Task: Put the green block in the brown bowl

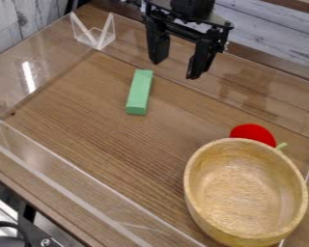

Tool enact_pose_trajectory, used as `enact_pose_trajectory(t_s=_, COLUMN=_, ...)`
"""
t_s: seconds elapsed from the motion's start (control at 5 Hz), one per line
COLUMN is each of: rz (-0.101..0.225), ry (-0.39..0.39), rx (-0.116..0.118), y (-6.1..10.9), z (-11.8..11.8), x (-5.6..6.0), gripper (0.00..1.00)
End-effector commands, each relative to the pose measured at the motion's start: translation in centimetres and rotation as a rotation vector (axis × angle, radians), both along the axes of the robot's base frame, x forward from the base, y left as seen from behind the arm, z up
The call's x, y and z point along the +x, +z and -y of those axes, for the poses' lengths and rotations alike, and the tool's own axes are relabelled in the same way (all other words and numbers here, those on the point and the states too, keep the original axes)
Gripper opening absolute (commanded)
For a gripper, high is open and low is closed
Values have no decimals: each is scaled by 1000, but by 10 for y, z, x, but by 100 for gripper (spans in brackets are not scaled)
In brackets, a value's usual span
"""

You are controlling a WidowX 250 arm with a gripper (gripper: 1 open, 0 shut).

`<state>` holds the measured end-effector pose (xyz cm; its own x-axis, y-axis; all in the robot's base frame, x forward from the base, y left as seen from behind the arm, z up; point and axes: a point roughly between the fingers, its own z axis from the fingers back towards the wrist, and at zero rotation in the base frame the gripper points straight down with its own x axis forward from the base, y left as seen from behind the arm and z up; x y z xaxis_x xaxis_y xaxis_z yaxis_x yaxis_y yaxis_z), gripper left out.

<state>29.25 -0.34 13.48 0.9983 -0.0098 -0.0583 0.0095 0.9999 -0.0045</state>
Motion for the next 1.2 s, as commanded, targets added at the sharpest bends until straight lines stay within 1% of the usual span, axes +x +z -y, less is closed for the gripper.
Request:
enact_pose_trajectory(t_s=0.0, rz=-4, ry=30, rx=5, y=-16, z=-8, x=0, gripper=100)
enact_pose_trajectory(t_s=0.2, rz=17, ry=114, rx=21, y=-26, z=-29, x=3, gripper=100)
enact_pose_trajectory(t_s=0.4, rz=58, ry=183, rx=21, y=-32, z=-48, x=6, gripper=100)
enact_pose_trajectory(t_s=0.6, rz=81, ry=194, rx=23, y=-39, z=-67, x=5, gripper=100)
enact_pose_trajectory(t_s=0.8, rz=98, ry=195, rx=13, y=-47, z=-82, x=7, gripper=100)
enact_pose_trajectory(t_s=1.0, rz=113, ry=216, rx=2, y=-65, z=-81, x=12, gripper=100)
